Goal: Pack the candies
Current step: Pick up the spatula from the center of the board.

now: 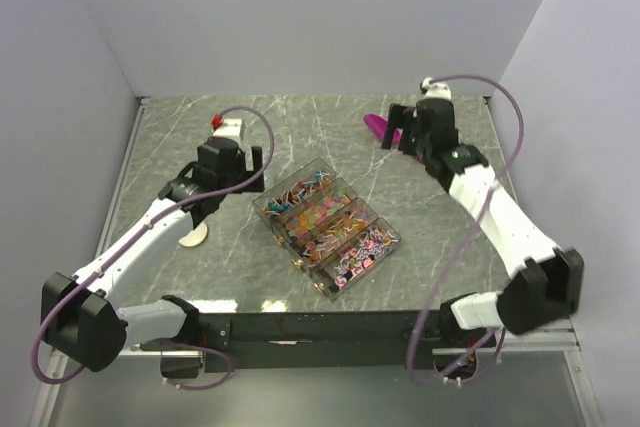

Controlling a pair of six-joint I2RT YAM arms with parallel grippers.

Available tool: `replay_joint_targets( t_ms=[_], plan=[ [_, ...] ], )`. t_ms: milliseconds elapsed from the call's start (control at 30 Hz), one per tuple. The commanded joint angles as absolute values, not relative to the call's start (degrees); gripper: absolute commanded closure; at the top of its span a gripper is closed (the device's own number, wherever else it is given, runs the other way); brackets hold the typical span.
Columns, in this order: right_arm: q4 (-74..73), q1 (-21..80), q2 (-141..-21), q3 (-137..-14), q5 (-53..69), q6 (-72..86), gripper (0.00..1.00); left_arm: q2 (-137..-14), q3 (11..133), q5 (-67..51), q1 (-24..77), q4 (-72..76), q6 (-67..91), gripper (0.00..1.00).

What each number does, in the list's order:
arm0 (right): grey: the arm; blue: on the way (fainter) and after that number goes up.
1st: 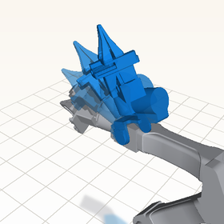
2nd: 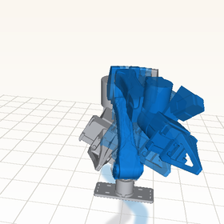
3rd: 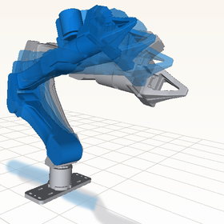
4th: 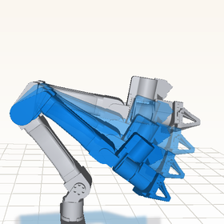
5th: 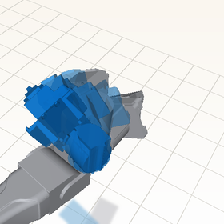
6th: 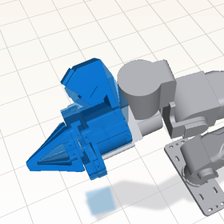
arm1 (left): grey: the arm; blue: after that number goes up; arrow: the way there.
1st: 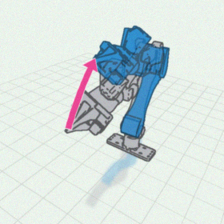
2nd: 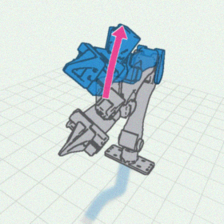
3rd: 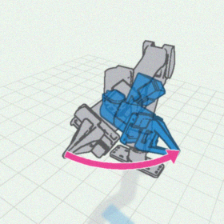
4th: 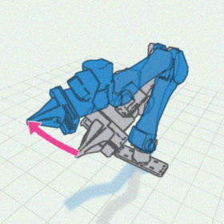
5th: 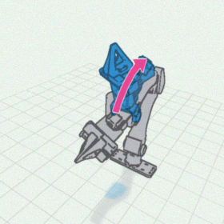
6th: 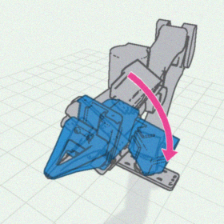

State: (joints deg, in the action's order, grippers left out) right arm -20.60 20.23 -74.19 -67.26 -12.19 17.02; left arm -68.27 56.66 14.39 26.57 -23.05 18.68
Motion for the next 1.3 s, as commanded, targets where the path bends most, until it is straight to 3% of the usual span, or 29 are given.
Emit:
replay_joint_targets(
  t_ms=[0, 267, 433, 467, 533, 1033, 1267],
  plan=[
    [-22.67, 14.86, -82.51, -75.22, -6.60, 9.60, 0.00, -65.58, 52.22, 18.28, 26.37, -18.64, 19.33, 0.01],
    [-31.55, 8.97, -108.70, -98.05, 2.00, -3.59, 0.02, -62.14, 48.43, 25.04, 26.28, -16.61, 18.63, 0.00],
    [-34.19, 5.63, -119.51, -106.69, 9.31, -4.92, 0.18, -62.22, 48.16, 25.93, 26.28, -16.96, 18.90, 0.01],
    [-33.93, 5.36, -120.58, -108.09, 10.01, -5.18, 0.26, -62.49, 48.25, 25.75, 26.28, -16.96, 18.90, 0.01],
    [-32.52, 4.83, -122.78, -108.81, 11.42, -5.62, 0.31, -63.28, 48.51, 25.93, 26.28, -17.14, 18.81, 0.00],
    [-35.77, 2.99, -137.45, -122.77, 14.58, -11.34, 0.39, -67.32, 48.87, 26.63, 26.28, -17.31, 18.19, 0.01],
    [-35.42, 2.99, -140.10, -124.54, 20.12, -10.64, 0.54, -68.47, 49.04, 26.89, 26.28, -17.40, 17.93, 0.01]
  ],
)
